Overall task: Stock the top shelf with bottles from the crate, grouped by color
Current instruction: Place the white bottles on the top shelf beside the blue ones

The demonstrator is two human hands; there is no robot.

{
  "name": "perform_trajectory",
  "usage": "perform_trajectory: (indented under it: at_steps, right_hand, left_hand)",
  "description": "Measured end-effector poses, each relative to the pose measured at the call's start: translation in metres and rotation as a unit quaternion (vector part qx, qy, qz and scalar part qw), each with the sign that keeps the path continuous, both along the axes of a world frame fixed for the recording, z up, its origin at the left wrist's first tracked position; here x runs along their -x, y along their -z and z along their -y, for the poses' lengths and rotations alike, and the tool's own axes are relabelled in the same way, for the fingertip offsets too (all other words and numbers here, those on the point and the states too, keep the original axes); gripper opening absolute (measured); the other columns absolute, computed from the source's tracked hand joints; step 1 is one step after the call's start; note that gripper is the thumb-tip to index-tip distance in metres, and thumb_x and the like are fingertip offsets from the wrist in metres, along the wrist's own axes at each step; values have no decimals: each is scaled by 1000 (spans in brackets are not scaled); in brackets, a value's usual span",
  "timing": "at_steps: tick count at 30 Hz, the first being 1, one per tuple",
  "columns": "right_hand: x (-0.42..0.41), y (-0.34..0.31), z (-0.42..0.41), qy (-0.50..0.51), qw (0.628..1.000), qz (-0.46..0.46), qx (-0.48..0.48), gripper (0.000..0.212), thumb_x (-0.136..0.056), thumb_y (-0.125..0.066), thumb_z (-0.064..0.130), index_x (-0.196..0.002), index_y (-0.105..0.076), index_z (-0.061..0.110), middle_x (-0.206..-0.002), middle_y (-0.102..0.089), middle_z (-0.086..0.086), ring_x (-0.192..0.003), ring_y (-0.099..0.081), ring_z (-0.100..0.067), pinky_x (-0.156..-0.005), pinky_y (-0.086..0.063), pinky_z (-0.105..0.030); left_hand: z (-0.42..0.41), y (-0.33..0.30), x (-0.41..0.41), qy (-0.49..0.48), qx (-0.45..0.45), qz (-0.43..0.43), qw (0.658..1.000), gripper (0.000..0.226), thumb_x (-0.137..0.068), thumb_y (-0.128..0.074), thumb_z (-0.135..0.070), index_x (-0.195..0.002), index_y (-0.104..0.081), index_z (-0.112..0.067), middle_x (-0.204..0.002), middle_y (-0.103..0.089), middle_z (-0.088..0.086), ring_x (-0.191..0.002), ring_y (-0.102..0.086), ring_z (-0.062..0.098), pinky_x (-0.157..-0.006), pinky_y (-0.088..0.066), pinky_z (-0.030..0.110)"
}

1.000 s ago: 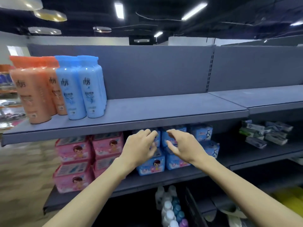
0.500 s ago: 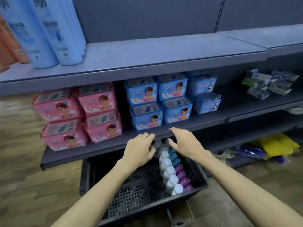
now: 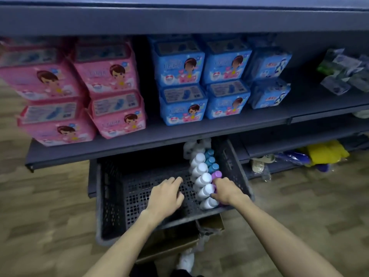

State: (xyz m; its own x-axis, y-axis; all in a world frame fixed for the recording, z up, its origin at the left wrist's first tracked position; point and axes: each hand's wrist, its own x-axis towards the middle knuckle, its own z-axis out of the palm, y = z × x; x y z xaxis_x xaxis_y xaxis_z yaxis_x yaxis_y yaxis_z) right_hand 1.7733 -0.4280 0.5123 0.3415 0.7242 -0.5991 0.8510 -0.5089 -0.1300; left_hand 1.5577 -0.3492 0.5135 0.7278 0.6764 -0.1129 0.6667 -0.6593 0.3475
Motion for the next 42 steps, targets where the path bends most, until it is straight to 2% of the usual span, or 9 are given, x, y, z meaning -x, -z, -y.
perform_trajectory:
  at_steps: [7,12,15,19,24,29,32,36,42]
  right_hand:
    - [10,26,-10,46,997,17,66,42,-87,-64,28,-123,-54,9,-126,-56,-13,-113,-59,-31,-89,-47,-32]
    - [17,42,-10,54,994,26,90,72,-89,-62,23,-148,-23,6,-140,-49,-15,-124,-53,-32,-97,-44,-35]
    - [23,43,-15,41,993,47,98,77,-90,-60,19,-150,-14,8,-140,-47,-14,-125,-52,-33,-97,-48,-40]
    - [27,46,-15,44,990,97,94,66,-93,-57,21,-144,-24,-4,-142,-47,-13,-124,-55,-26,-95,-52,-39]
    - [31,39,-16,97,991,26,84,44,-85,-68,26,-122,-59,4,-123,-61,-15,-112,-60,-31,-88,-52,-37]
    - [51,38,-24,94,992,53,59,48,-86,-69,33,-122,-55,5,-122,-62,-10,-113,-61,-26,-85,-48,-30]
    - [65,40,-33,52,996,51,46,43,-85,-67,36,-116,-58,7,-119,-64,-12,-113,-60,-28,-89,-47,-30]
    - [85,43,-51,16,999,34,23,33,-85,-69,30,-107,-62,6,-112,-67,-15,-106,-64,-31,-81,-50,-32]
    - [101,51,-70,-27,999,33,-14,30,-90,-61,30,-111,-62,8,-114,-66,-16,-106,-63,-35,-81,-50,-36]
  left_hand:
    - [-2,18,8,-14,30,-7,999,35,-95,-44,-32,-128,-46,-22,-104,-57,-2,-89,-58,18,-60,-48,31]
    - [-1,27,12,-18,55,-9,998,36,-95,-44,-33,-130,-45,-22,-110,-58,-1,-95,-60,19,-67,-54,36]
    - [-3,29,15,-14,57,-10,998,37,-96,-44,-32,-131,-45,-22,-112,-59,-1,-95,-60,18,-66,-54,34]
    - [-6,29,22,-22,60,-12,998,36,-97,-44,-31,-132,-45,-22,-110,-59,-2,-93,-61,16,-66,-54,32]
    - [-8,29,30,-30,65,-10,997,36,-96,-45,-30,-131,-47,-22,-107,-60,-2,-90,-61,15,-67,-53,30]
    - [-10,28,33,-37,68,-3,997,36,-96,-45,-30,-131,-47,-23,-106,-60,-3,-91,-61,14,-68,-53,30]
    - [-11,29,38,-44,69,-5,997,36,-96,-46,-31,-131,-47,-23,-105,-60,-4,-90,-60,14,-65,-51,28]
    - [-16,30,57,-67,70,-12,995,38,-95,-46,-31,-132,-47,-23,-107,-60,-4,-91,-61,15,-65,-49,27]
    - [-22,36,83,-103,85,-22,991,37,-95,-47,-32,-131,-46,-24,-106,-59,-5,-92,-60,16,-64,-47,28]
